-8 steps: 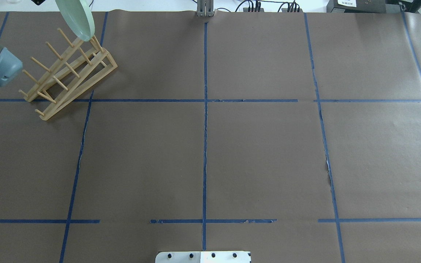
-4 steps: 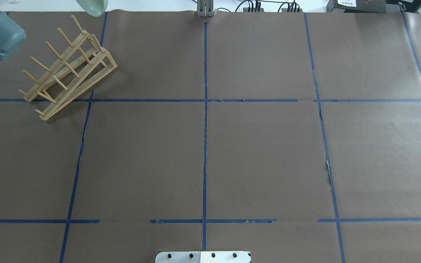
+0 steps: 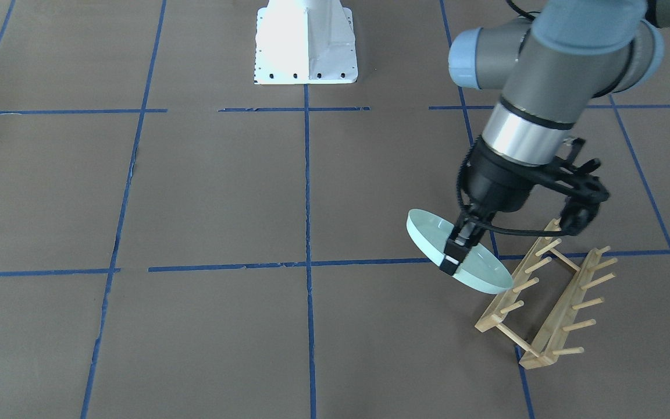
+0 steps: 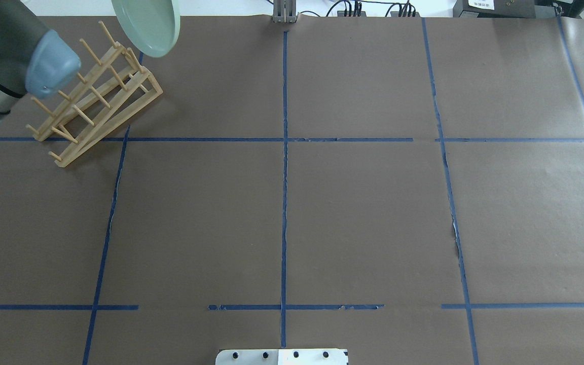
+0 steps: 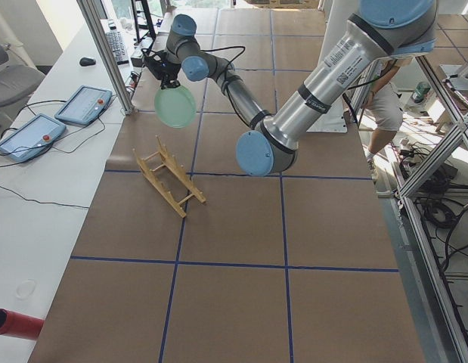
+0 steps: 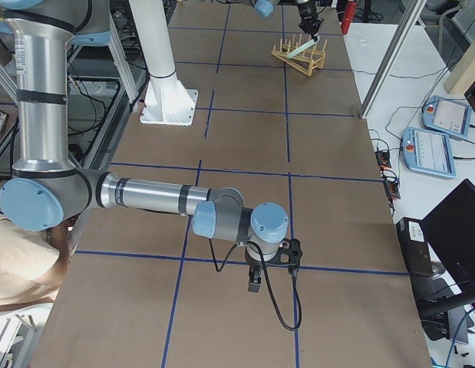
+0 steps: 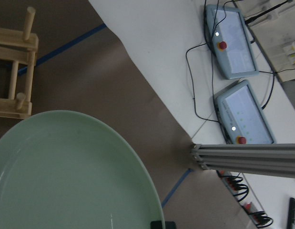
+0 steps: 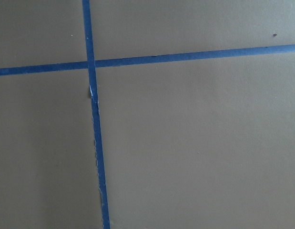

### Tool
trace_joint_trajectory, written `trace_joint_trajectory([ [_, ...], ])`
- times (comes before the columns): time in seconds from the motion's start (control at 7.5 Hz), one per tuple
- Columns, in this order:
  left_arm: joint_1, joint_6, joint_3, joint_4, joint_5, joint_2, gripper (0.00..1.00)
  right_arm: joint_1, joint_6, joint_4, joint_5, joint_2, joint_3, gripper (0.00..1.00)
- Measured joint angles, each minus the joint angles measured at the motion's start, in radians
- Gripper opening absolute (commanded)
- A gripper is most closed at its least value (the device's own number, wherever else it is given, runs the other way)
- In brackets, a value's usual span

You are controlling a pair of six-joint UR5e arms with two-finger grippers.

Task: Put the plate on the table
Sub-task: 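Lift the pale green plate up out of the wooden rack with the left gripper, then carry the plate toward the robot and lower it flat onto the table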

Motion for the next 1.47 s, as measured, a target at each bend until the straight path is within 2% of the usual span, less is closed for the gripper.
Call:
trace_joint_trajectory([
  [0.27,0.139,0.114,0.067,0.289,0.005,-0.081,0.0,0.0,0.0,0.0,0.0,0.0,0.0,1.0],
  [0.53,0.26,0.186,0.215,0.432,0.037,-0.156,0.0,0.0,0.0,0.0,0.0,0.0,0.0,1.0],
  [0.8,0.332,0.207,0.265,0.458,0.057,-0.157,0.0,0.0,0.0,0.0,0.0,0.0,0.0,1.0],
  [1.07,0.373,0.212,0.269,0.454,0.07,-0.126,0.0,0.0,0.0,0.0,0.0,0.0,0.0,1.0],
  [1.2,0.386,0.214,0.267,0.448,0.074,-0.117,0.04,0.0,0.0,0.0,0.0,0.0,0.0,1.0],
  [1.33,0.393,0.214,0.265,0.434,0.075,-0.114,0.48,0.0,0.0,0.0,0.0,0.0,0.0,1.0],
  [1.47,0.395,0.215,0.264,0.411,0.075,-0.113,0.99,0.0,0.0,0.0,0.0,0.0,0.0,1.0],
])
